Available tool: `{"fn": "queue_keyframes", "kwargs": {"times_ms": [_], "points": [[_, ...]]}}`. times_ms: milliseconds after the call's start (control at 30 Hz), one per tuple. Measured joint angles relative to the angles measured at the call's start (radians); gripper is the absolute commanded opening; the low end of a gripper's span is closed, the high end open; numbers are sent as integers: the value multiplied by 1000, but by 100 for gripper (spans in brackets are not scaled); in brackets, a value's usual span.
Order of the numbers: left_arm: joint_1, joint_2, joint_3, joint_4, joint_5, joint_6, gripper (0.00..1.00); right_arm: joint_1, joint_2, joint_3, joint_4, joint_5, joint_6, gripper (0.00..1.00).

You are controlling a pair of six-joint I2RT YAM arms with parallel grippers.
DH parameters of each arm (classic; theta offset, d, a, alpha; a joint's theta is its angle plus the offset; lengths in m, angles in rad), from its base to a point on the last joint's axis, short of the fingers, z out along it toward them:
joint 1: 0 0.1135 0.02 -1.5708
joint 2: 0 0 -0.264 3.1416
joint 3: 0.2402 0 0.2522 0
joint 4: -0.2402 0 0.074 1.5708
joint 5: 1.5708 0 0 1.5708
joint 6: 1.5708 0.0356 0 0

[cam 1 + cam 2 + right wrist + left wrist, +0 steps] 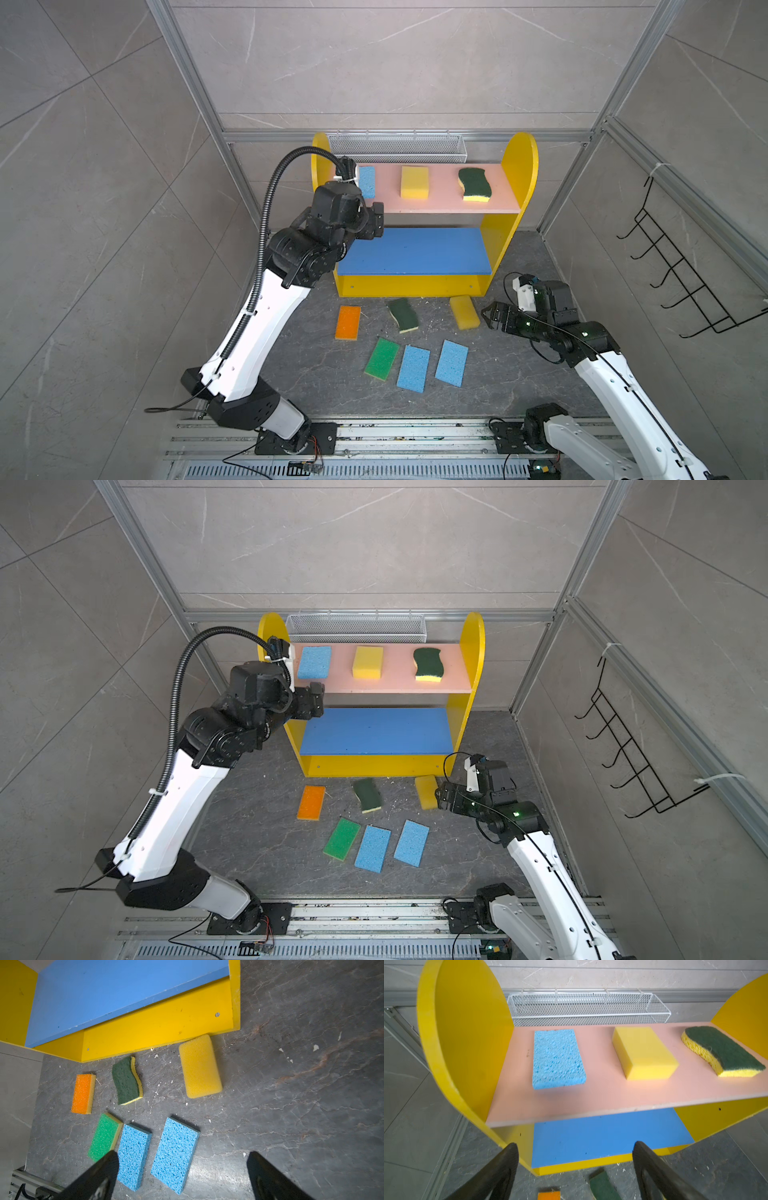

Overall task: Arrange cleaning sponges on a shelf
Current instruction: Pick up the cleaning sponge at the center of the table.

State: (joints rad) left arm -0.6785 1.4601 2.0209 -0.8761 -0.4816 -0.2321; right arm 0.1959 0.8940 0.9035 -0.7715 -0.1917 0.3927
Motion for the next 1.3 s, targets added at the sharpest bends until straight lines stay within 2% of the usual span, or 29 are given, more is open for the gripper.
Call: {"fn": "queue_keyframes", "kwargs": {"times_ms": [133,367,500,633,933,1300], "points": [[0,-154,-249,-12,1,-32,88,0,-12,0,-3,-14,9,99],[0,-311,-643,-25,15,-146,88,0,-39,-22,14,-58,51,99],[-2,-367,-815,-29,23,-229,89,0,-68,-77,29,-82,89,99],[-2,-365,-961,-21,22,-306,90,0,-86,-142,35,-98,126,99],[-2,-291,-1183,101,73,-388,93,0,-76,-179,39,-100,139,99],[-2,-252,-1287,257,122,-428,93,66,-6,-269,86,-77,175,99]]}}
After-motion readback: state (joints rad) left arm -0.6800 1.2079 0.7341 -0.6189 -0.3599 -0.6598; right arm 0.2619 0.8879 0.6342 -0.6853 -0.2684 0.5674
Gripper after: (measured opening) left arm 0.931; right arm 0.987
